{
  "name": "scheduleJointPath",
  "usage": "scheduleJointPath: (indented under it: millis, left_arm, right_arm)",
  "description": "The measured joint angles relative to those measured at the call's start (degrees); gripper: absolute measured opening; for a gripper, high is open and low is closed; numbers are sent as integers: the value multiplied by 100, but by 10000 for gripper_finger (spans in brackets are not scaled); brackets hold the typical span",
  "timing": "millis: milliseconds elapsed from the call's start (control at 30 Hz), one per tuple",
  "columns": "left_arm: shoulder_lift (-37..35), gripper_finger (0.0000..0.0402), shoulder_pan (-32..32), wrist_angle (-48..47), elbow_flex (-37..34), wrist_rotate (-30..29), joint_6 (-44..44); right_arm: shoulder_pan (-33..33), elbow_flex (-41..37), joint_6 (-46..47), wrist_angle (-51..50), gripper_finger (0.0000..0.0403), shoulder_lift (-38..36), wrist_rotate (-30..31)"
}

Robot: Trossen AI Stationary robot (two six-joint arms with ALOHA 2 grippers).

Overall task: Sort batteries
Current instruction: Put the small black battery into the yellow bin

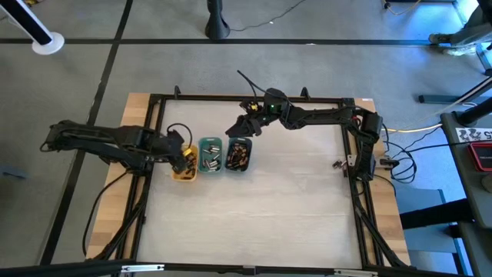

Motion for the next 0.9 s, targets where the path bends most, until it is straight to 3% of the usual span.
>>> scheduleJointPath:
  millis: [367,700,900]
  left_arm:
    - [584,31,477,31,0,495,-585]
    - [989,146,562,520,0,496,-323]
    - [953,181,572,402,46,511,-392]
  right_arm:
    - [7,-1,-74,-5,312,-13,-514]
    - [6,-7,-206,25,312,-261,-998]
    - [4,-7,-331,-180,312,-376,-1183]
